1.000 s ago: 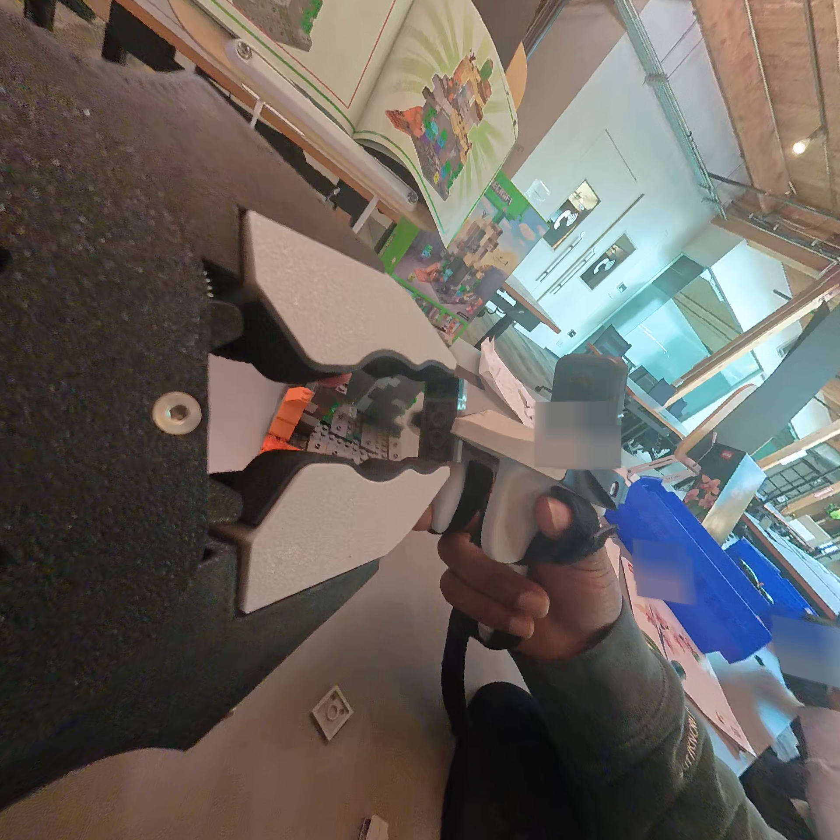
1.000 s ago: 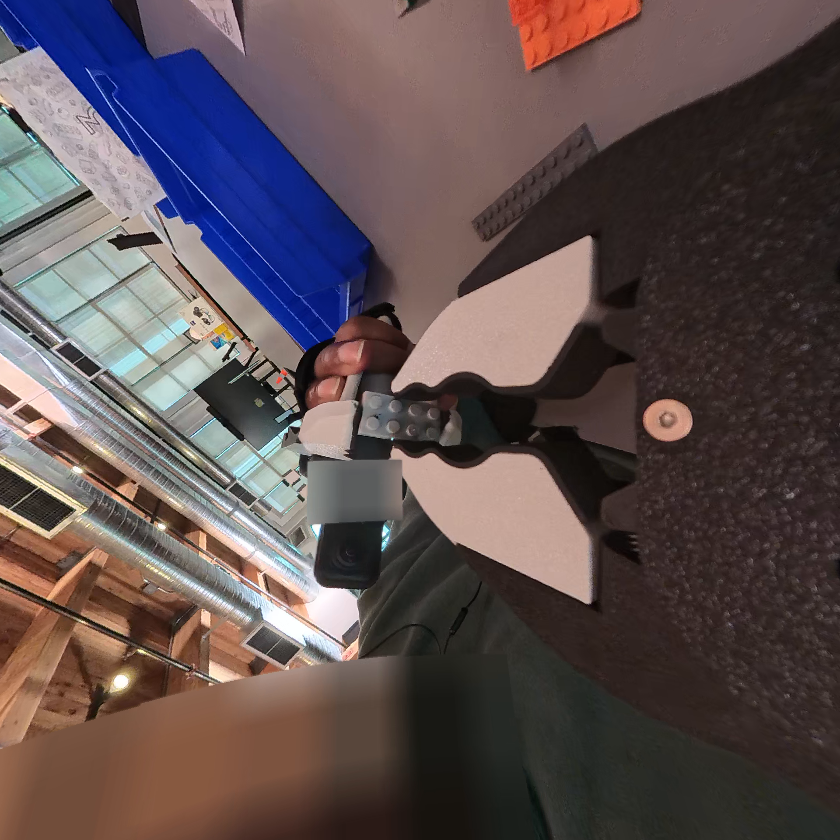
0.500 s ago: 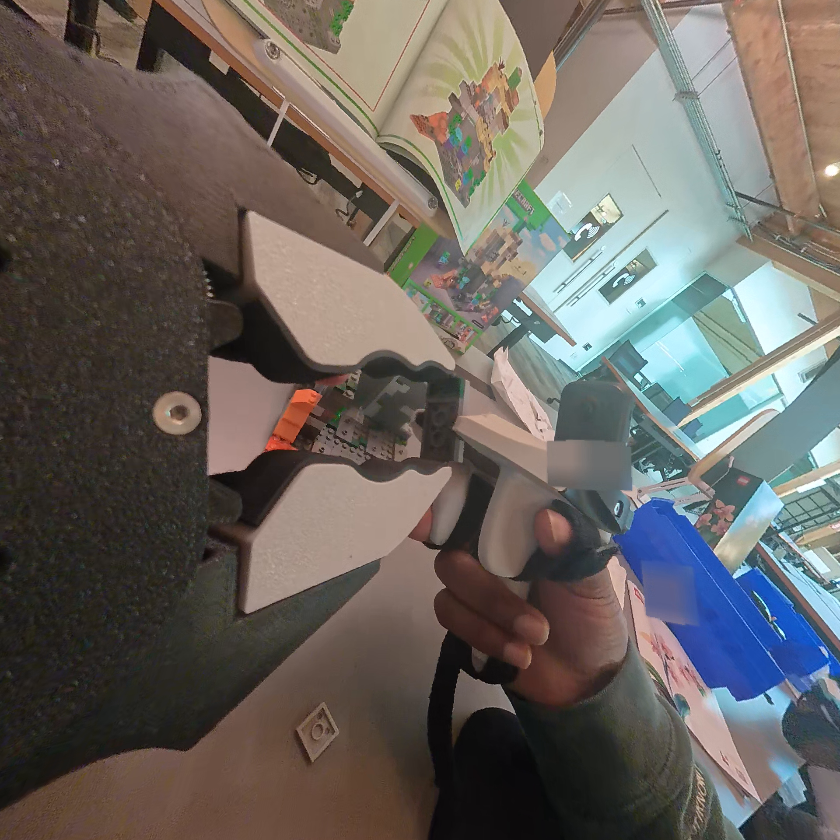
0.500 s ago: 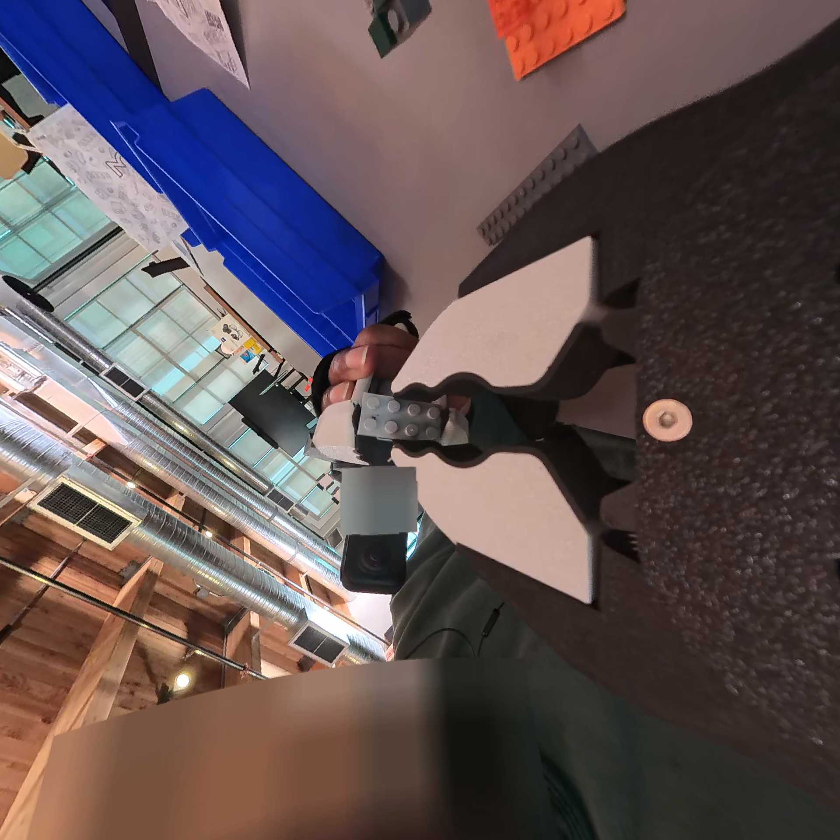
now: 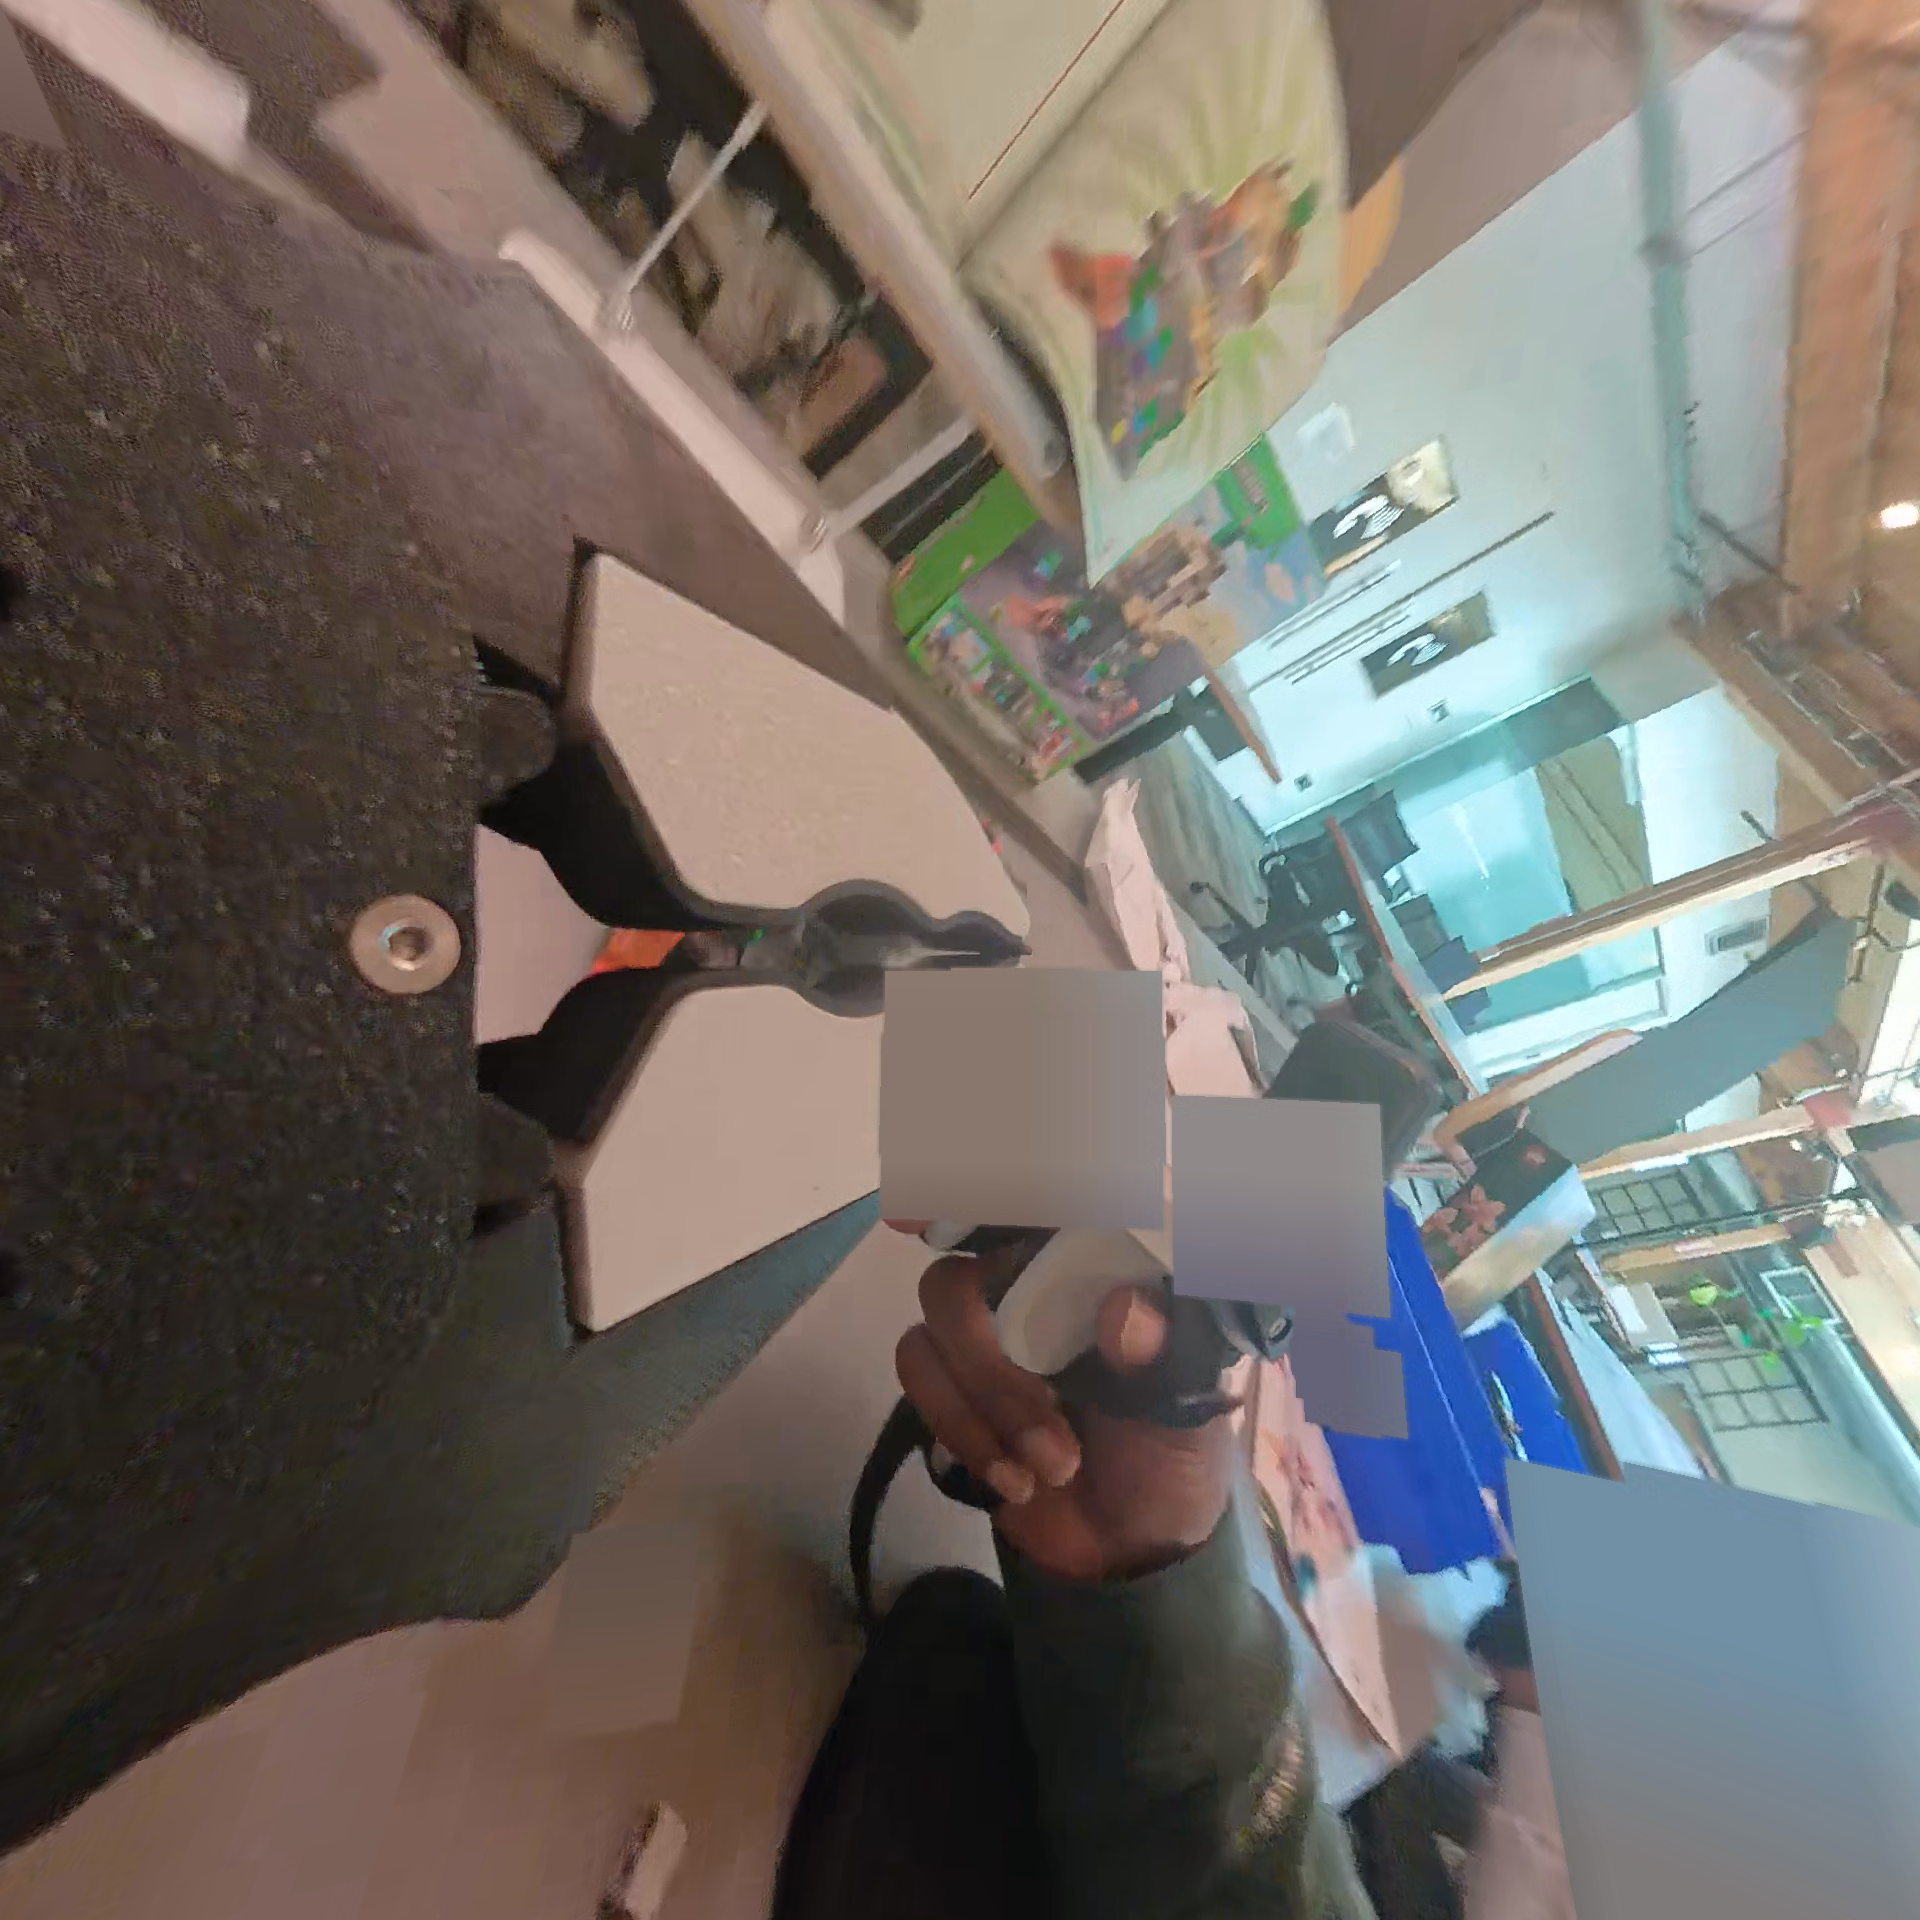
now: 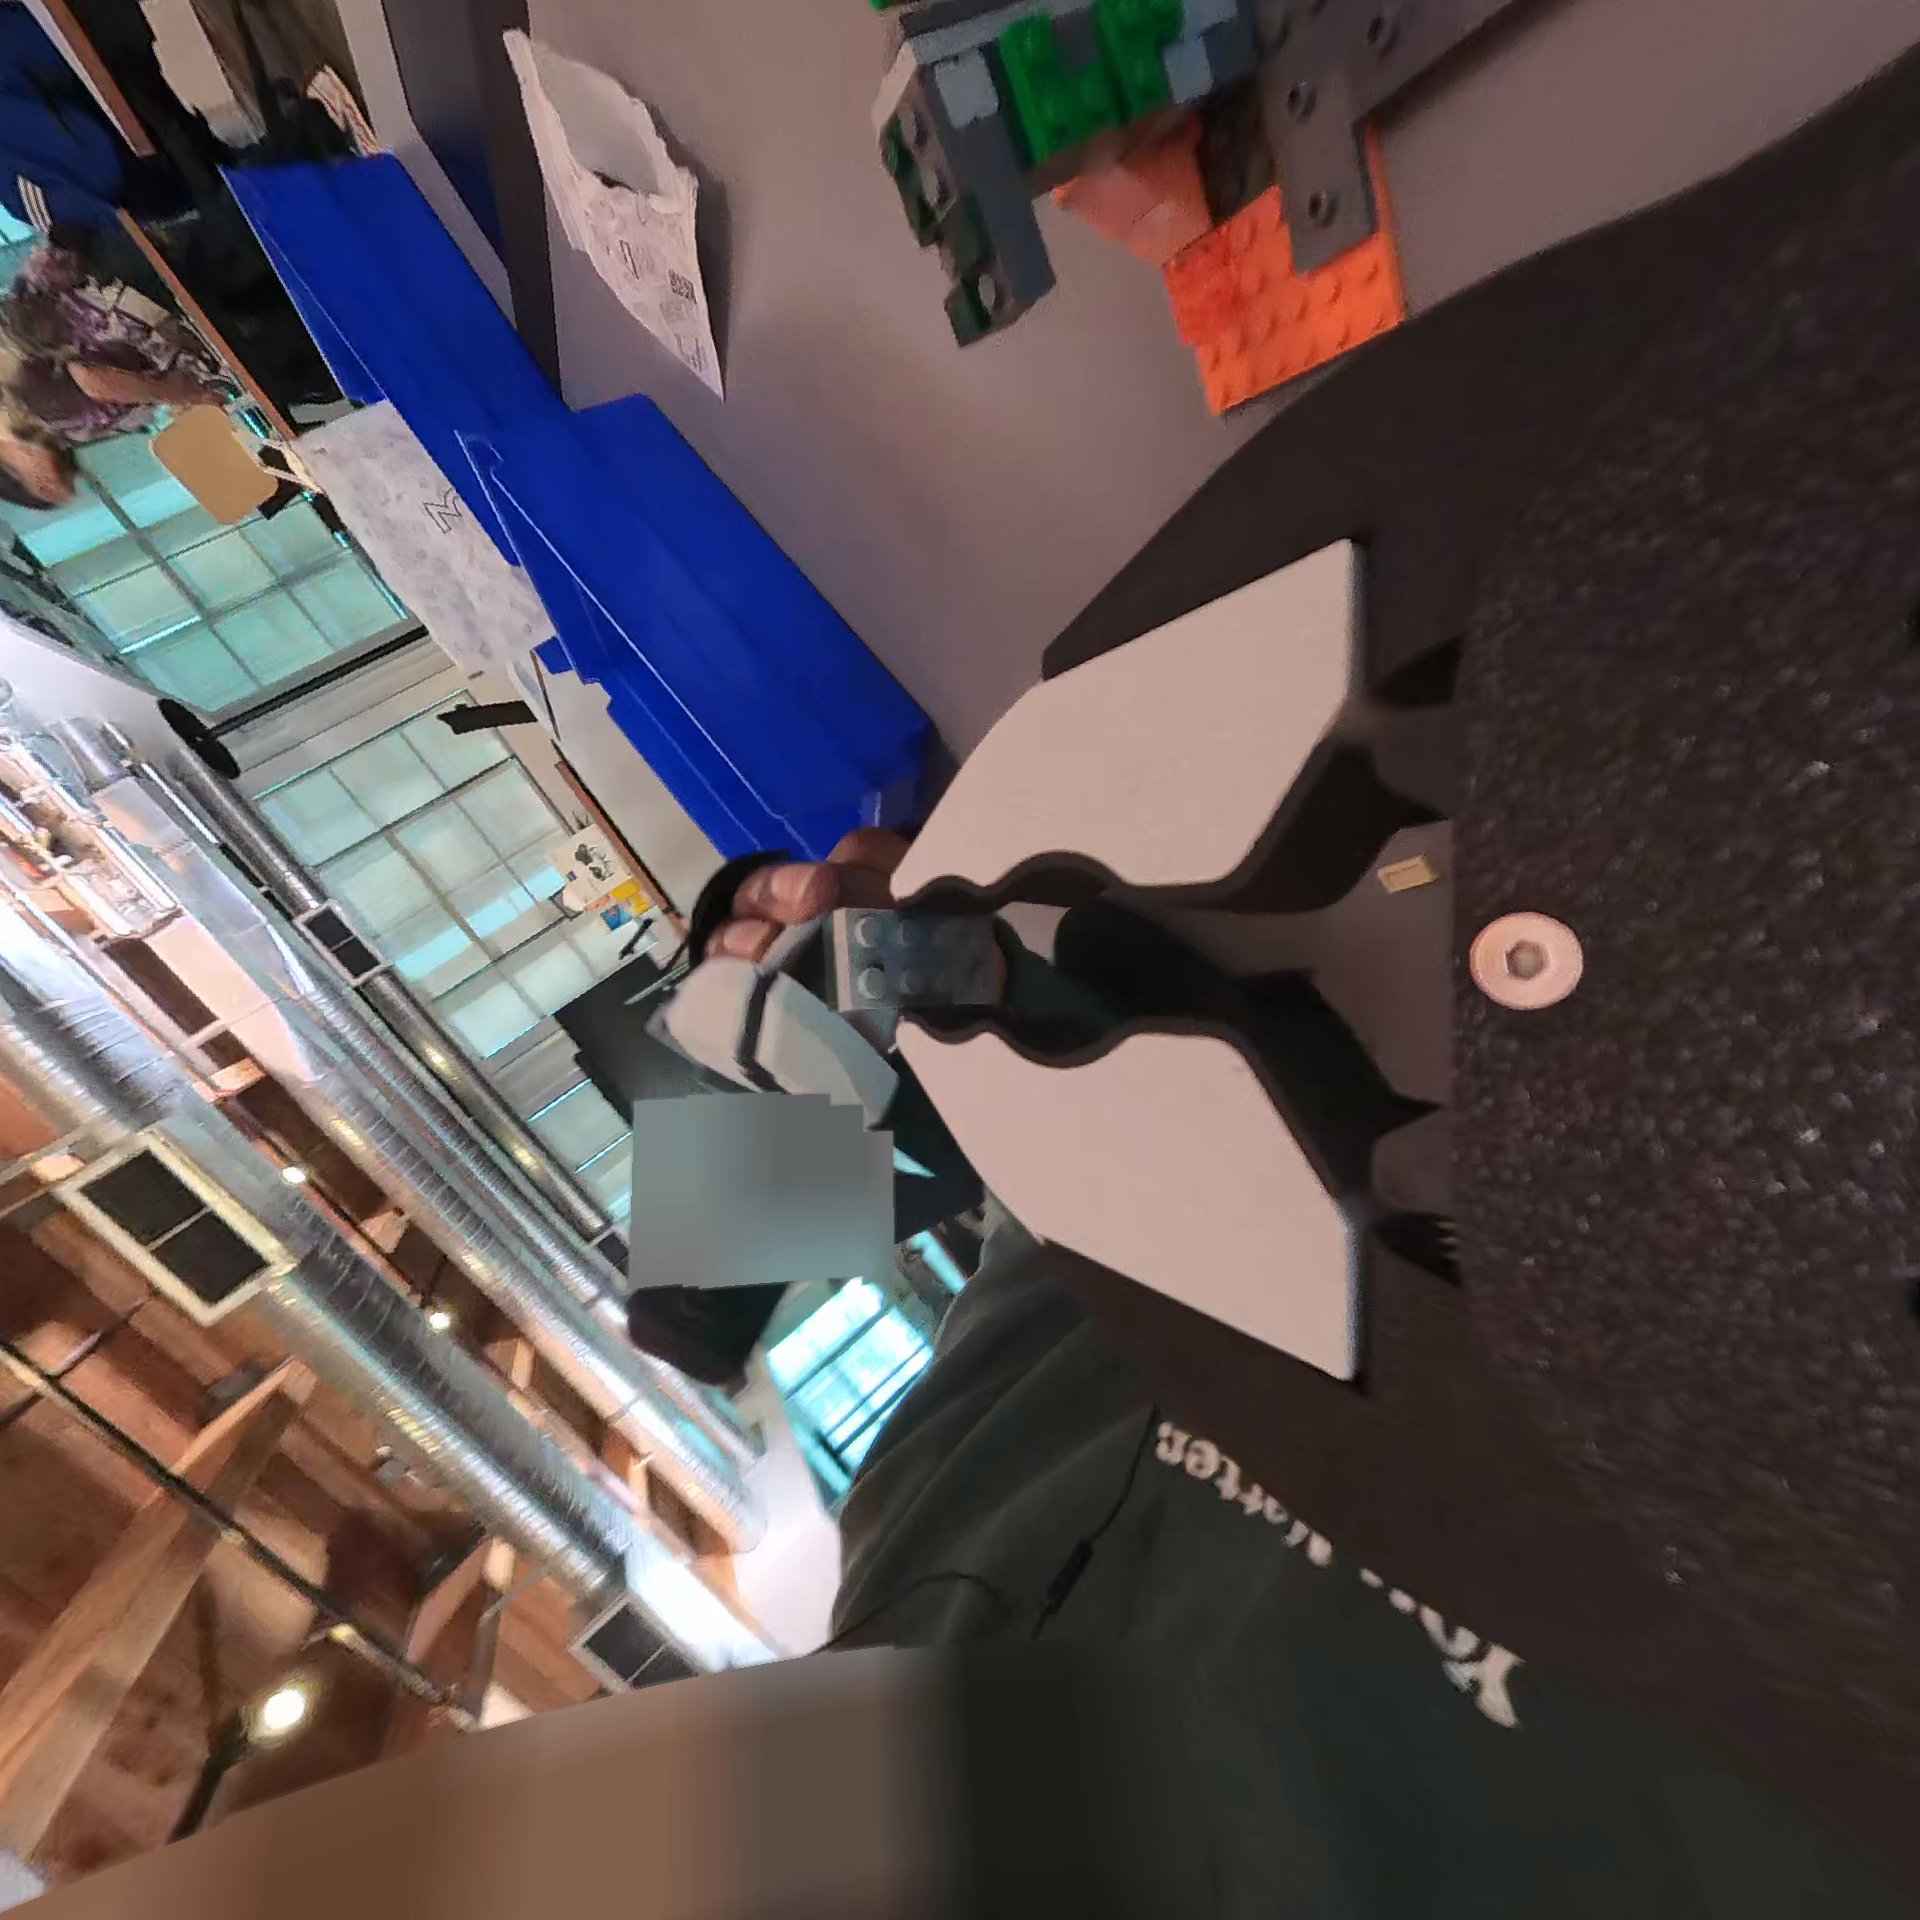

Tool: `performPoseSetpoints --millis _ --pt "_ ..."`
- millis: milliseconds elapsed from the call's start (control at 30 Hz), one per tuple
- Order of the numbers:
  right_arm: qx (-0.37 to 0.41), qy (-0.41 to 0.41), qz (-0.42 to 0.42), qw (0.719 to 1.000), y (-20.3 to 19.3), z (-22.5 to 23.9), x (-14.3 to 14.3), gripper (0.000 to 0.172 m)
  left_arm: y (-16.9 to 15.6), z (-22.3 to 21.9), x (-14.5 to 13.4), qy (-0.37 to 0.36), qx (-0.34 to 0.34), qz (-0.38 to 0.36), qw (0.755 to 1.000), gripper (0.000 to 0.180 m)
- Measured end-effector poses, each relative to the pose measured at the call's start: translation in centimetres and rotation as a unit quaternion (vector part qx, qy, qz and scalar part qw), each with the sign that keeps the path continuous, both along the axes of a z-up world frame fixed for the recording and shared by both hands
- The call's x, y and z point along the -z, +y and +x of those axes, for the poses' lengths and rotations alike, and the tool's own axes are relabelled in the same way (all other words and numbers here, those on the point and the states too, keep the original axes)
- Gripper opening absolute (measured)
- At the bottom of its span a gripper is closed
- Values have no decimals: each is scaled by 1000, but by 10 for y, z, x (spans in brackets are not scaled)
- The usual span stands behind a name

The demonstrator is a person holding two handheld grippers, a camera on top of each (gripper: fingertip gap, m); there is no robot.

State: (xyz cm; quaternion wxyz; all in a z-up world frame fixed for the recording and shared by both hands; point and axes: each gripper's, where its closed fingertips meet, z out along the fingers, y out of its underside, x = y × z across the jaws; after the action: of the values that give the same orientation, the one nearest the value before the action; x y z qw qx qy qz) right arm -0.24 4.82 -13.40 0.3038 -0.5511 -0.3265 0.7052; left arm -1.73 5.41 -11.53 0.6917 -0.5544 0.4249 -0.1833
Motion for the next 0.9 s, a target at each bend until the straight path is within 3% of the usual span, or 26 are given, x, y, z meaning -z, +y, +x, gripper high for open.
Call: performPoseSetpoints --millis 100,233,433,733,900 --pt "17 -18 82 996 -5 -1 -1 16 4 1 5 -41 23 -81 996 7" --pt "46 -69 183 980 -8 -4 7 16 -6 11 8 -98 105 -195 970 19" --pt "28 -94 249 964 -21 -7 14 16 -25 26 18 -67 169 -214 960 22" --pt "1 -104 283 953 -32 -5 18 16 -34 30 22 -35 187 -208 959 16" --pt "3 -84 270 959 -30 -3 13 16 -34 27 18 -54 193 -218 955 16"
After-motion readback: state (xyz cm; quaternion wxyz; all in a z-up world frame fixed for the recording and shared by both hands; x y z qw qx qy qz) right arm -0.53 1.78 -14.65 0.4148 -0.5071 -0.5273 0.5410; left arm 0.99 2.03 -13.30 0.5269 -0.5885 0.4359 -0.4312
